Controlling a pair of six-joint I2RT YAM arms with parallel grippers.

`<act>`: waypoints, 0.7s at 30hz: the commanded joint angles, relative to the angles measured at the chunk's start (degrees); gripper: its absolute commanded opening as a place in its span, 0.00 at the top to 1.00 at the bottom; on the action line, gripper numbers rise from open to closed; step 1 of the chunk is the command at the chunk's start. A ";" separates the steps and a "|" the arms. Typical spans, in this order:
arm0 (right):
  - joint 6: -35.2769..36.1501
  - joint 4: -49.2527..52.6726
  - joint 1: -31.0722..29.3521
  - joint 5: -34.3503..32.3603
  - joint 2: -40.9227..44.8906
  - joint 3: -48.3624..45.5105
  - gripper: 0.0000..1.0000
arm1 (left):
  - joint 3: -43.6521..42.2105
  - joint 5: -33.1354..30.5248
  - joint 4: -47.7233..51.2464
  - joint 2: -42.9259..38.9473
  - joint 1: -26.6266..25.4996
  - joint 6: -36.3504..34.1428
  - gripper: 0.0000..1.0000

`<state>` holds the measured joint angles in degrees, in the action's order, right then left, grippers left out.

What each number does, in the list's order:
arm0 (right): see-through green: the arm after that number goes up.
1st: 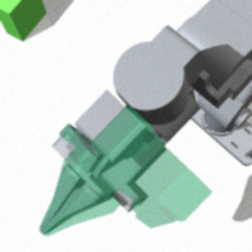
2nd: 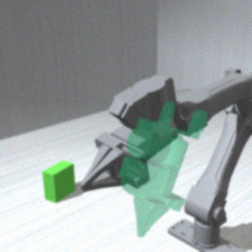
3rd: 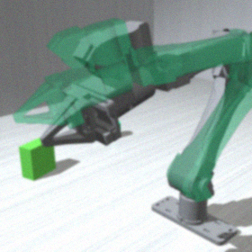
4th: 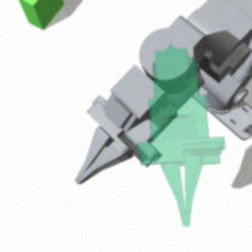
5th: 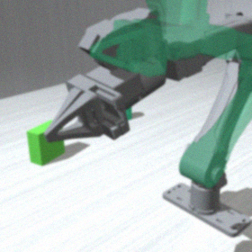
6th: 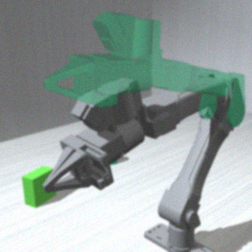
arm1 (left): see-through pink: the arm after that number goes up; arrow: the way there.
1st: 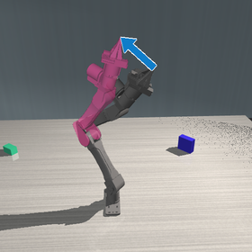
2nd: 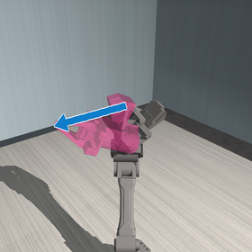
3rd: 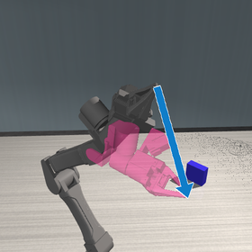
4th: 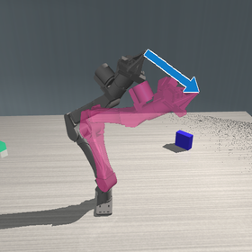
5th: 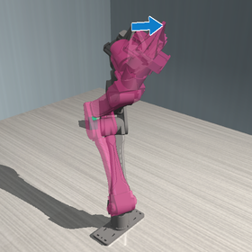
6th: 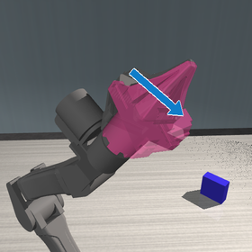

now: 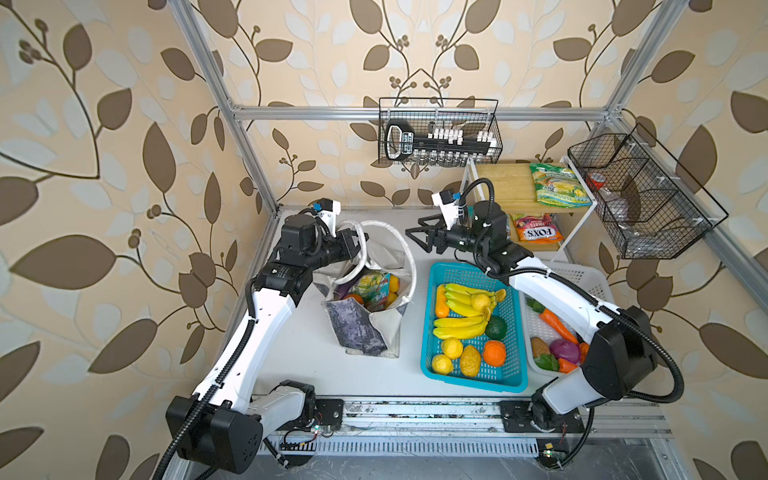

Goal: Place the food into the grocery bag and tie it

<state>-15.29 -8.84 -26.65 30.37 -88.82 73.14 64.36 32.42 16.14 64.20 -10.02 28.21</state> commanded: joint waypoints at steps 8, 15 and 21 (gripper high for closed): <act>7.07 4.64 -3.43 5.20 -2.05 1.07 0.44 | -1.96 8.91 -10.90 -2.59 0.61 3.56 1.00; 5.50 -5.51 -7.15 13.01 -3.81 -0.54 0.49 | -5.40 2.50 -13.08 -3.53 0.57 2.88 1.00; 5.33 -7.68 -10.22 16.60 -8.03 2.64 0.49 | -9.46 -0.94 -17.91 -2.55 0.48 4.61 1.00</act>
<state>-11.25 -13.96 -35.33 42.50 -94.72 73.21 56.21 33.28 3.92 62.22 -9.65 31.75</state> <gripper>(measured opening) 0.514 0.073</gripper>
